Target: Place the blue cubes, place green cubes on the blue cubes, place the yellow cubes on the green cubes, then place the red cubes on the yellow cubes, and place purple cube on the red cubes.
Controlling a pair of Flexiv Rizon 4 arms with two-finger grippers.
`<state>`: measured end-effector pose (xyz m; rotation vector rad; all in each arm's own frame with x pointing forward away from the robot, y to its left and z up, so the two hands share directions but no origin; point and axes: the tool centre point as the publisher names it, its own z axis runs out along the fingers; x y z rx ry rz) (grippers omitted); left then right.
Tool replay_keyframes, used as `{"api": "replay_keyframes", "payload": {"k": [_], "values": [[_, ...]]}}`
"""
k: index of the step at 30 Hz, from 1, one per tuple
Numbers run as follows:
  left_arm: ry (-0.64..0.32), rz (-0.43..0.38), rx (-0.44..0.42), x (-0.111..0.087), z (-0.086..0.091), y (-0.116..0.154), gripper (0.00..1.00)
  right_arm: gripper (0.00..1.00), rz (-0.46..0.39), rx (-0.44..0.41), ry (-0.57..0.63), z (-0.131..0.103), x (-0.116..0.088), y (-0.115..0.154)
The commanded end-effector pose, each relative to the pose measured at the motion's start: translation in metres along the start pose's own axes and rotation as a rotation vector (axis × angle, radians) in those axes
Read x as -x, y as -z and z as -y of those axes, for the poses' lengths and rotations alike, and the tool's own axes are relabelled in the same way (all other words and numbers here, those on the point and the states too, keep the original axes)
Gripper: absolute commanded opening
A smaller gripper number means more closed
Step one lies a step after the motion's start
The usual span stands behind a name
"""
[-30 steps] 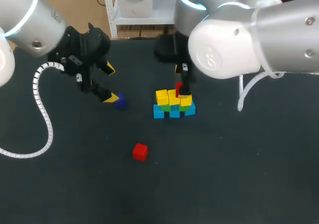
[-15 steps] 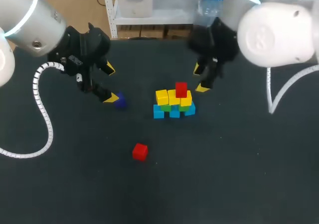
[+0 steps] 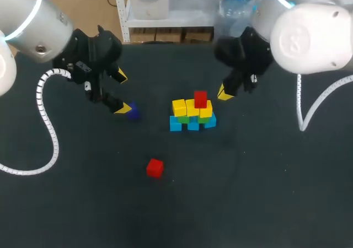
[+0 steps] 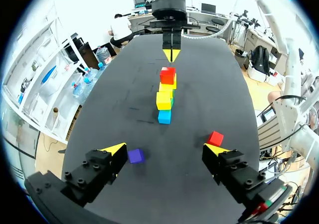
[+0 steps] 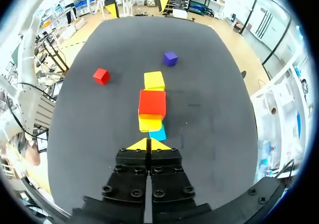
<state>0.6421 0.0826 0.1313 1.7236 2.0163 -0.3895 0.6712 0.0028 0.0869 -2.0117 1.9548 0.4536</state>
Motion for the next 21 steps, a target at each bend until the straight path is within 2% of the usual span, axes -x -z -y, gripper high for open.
{"api": "replay_keyframes", "payload": {"k": [1,5,21], "values": [[-0.003,0.005,-0.001,-0.002,-0.001,0.000,1.00,0.00,0.034,0.017,0.011,0.003,0.003,-0.004],[-0.003,0.005,-0.001,-0.002,-0.001,0.000,1.00,0.00,0.080,0.045,0.020,0.002,0.008,-0.010],[-0.003,0.005,-0.001,-0.002,-0.001,0.000,1.00,0.00,0.069,0.053,0.049,0.006,0.018,-0.014]]}}
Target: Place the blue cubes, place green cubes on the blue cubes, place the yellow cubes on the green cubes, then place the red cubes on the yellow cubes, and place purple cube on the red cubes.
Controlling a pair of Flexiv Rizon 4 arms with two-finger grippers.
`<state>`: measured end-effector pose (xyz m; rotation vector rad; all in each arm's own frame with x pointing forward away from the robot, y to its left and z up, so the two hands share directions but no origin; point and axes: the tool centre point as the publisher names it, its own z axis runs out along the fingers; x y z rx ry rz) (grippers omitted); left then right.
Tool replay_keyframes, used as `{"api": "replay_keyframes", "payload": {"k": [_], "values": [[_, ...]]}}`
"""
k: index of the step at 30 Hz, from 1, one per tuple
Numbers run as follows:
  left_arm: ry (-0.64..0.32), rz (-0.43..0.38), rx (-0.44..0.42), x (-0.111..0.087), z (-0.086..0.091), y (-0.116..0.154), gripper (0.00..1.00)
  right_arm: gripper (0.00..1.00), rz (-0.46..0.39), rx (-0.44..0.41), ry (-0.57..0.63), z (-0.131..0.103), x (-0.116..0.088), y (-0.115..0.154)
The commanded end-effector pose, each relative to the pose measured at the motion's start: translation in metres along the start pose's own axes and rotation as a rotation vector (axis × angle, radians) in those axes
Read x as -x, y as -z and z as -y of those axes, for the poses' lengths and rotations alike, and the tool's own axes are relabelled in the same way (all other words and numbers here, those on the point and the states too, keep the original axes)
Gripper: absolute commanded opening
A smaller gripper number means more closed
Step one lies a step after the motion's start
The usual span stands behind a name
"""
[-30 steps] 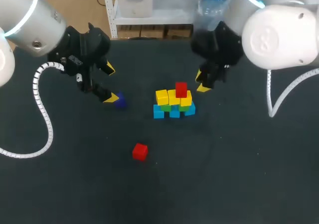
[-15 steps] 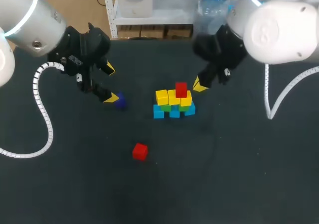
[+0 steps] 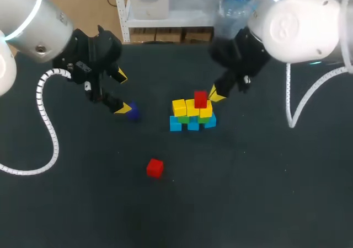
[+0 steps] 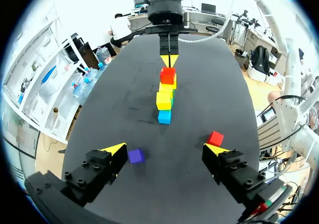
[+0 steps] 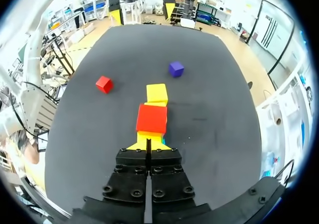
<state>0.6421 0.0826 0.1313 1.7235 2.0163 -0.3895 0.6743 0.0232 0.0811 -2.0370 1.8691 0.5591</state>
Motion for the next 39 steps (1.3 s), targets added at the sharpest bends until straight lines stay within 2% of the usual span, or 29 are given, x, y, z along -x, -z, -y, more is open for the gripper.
{"api": "replay_keyframes", "payload": {"k": [1,15,21,26,29,30,31,32,33,35,36,37,39], "values": [[-0.003,0.005,-0.001,-0.002,-0.001,0.000,1.00,0.00,-0.003,0.005,0.004,0.003,0.002,-0.001],[-0.003,0.005,-0.001,-0.002,-0.001,0.000,1.00,0.00,-0.011,0.008,0.011,0.005,0.004,-0.002],[-0.003,0.005,-0.001,-0.002,-0.001,0.000,1.00,0.00,-0.041,-0.035,-0.026,0.002,-0.005,0.007],[-0.003,0.005,-0.001,-0.002,-0.001,0.000,1.00,0.00,-0.009,-0.106,-0.071,-0.001,-0.019,0.028],[-0.003,0.005,-0.001,-0.002,-0.001,0.000,1.00,0.02,0.062,-0.130,-0.095,-0.005,-0.030,0.045],[-0.003,0.005,-0.001,-0.002,-0.001,0.000,1.00,0.07,0.091,-0.132,-0.103,-0.006,-0.036,0.050],[-0.003,0.005,-0.001,-0.002,-0.001,0.000,1.00,0.19,0.123,-0.128,-0.104,-0.008,-0.040,0.054],[-0.003,0.005,-0.001,-0.002,-0.001,0.000,1.00,0.26,0.150,-0.129,-0.103,-0.009,-0.041,0.058],[-0.003,0.005,-0.001,-0.002,-0.001,0.000,1.00,0.25,0.173,-0.137,-0.108,-0.011,-0.044,0.061],[-0.003,0.005,-0.001,-0.002,-0.001,0.000,1.00,0.36,0.200,-0.140,-0.108,-0.014,-0.050,0.067],[-0.003,0.005,-0.001,-0.002,-0.001,0.000,1.00,0.48,0.220,-0.148,-0.114,-0.016,-0.054,0.070],[-0.003,0.005,-0.001,-0.002,-0.001,0.000,1.00,1.00,0.241,-0.147,-0.108,-0.017,-0.056,0.073],[-0.003,0.005,-0.001,-0.002,-0.001,0.000,1.00,1.00,0.275,-0.145,-0.102,-0.019,-0.057,0.077]]}}
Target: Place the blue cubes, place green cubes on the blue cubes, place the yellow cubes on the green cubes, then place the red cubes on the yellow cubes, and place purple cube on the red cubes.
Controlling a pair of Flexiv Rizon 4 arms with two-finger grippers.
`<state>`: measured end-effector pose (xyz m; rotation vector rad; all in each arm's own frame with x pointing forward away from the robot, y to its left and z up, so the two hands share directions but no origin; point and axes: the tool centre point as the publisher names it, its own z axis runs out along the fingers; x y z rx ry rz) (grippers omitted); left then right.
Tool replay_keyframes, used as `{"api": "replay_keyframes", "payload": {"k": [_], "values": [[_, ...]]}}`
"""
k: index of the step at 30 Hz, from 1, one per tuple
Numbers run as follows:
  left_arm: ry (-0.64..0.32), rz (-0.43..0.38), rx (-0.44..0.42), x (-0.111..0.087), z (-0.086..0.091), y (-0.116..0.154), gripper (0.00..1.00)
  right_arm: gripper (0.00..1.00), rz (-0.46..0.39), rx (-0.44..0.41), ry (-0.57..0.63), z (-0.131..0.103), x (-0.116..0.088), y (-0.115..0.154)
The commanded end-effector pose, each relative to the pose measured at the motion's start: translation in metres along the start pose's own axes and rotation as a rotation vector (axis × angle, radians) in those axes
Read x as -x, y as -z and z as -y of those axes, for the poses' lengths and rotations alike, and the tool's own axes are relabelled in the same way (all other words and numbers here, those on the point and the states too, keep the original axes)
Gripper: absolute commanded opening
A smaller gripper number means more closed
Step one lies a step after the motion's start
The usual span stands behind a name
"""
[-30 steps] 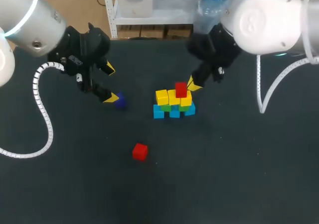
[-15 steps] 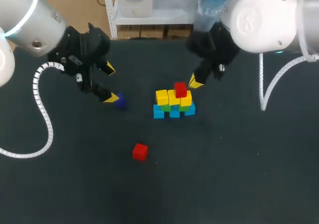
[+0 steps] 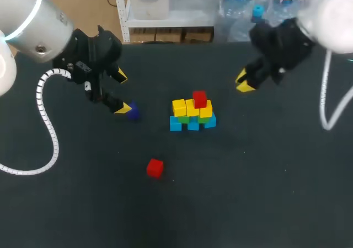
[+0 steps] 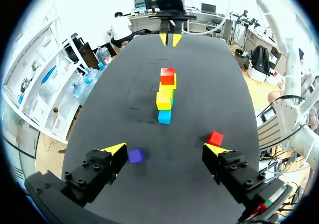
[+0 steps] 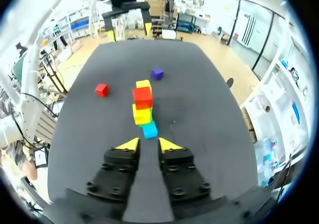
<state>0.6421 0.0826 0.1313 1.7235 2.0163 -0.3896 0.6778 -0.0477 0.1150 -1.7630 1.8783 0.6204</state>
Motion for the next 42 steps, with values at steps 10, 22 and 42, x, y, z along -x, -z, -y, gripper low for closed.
{"api": "replay_keyframes", "payload": {"k": [10,22,42], "values": [[-0.003,0.005,-0.001,-0.002,-0.001,0.000,1.00,1.00,0.293,0.079,0.114,-0.015,-0.011,0.025],[-0.003,0.005,-0.001,-0.002,-0.001,0.000,1.00,1.00,0.433,0.193,0.175,-0.004,-0.009,0.011],[-0.073,-0.219,-0.065,0.003,0.029,0.000,1.00,1.00,0.426,0.187,0.169,-0.003,-0.007,0.009]]}}
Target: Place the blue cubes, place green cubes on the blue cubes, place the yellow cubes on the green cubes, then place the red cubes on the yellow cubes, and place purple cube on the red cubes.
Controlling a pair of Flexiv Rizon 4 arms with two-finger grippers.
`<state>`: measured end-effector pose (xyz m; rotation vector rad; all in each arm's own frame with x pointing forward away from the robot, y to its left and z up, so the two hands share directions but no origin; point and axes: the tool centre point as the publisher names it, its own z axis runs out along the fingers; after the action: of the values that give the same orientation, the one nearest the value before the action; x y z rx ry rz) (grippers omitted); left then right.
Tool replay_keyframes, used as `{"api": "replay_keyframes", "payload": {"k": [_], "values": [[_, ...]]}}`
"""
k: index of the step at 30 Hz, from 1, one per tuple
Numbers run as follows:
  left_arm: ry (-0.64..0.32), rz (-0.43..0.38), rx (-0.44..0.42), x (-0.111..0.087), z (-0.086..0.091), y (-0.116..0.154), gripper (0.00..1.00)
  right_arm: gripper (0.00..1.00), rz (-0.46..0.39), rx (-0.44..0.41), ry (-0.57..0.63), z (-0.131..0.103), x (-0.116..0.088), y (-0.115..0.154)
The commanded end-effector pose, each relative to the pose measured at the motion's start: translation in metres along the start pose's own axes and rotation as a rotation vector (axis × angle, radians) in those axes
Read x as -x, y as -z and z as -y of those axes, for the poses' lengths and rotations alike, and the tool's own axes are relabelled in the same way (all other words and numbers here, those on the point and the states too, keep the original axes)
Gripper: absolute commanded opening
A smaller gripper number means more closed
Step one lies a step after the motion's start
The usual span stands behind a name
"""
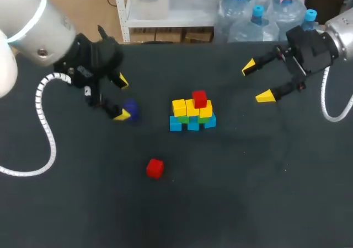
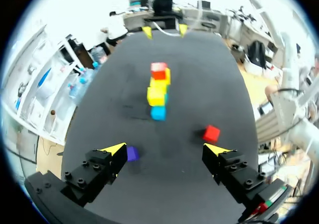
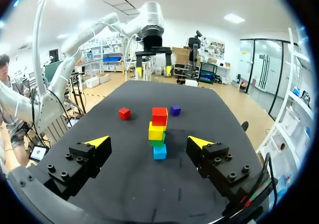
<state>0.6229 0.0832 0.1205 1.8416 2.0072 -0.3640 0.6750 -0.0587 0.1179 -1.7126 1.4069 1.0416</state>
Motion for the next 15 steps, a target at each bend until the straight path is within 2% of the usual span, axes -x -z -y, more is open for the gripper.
{"api": "replay_keyframes", "payload": {"k": [1,3,7,11,13,15], "values": [[-0.015,-0.187,-0.033,0.012,0.016,0.007,1.00,1.00,0.000,-0.002,0.001,-0.001,0.000,0.000],[-0.010,-0.256,-0.032,0.014,0.028,0.007,1.00,1.00,0.000,-0.002,0.001,-0.001,0.000,0.000],[-0.016,-0.305,-0.004,0.017,0.052,0.007,1.00,1.00,0.000,-0.002,0.001,-0.001,0.000,0.000],[-0.031,-0.293,-0.013,0.014,0.075,-0.004,1.00,1.00,0.000,-0.002,0.001,-0.001,0.000,0.000],[-0.010,-0.221,-0.039,0.010,0.083,-0.013,1.00,1.00,0.000,-0.002,0.001,-0.001,0.000,0.000],[-0.003,-0.195,-0.077,0.007,0.090,-0.025,1.00,1.00,0.000,-0.002,0.001,-0.001,0.000,0.000]]}}
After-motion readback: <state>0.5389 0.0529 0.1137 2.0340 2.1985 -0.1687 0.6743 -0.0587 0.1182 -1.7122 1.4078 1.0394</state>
